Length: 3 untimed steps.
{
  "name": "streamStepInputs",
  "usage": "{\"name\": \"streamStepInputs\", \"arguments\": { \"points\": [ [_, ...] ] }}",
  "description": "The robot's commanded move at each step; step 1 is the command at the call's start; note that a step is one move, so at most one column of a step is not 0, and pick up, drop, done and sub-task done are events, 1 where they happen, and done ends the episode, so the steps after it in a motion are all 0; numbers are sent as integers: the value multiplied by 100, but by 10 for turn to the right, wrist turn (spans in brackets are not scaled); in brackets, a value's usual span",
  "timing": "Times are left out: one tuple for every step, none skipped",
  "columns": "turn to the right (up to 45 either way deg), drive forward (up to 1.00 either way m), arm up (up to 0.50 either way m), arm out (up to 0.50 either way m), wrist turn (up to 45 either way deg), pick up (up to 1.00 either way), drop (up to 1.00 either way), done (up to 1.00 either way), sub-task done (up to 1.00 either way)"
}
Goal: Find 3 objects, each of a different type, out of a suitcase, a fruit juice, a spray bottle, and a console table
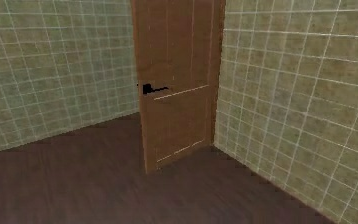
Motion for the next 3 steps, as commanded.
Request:
{"name": "streamStepInputs", "arguments": {
  "points": [
    [0, 40, 0, 0, 0, 0, 0, 0, 0],
    [-420, 0, 0, 0, 0, 0, 0, 0, 0],
    [0, 100, 0, 0, 0, 0, 0, 0, 0]
  ]
}}
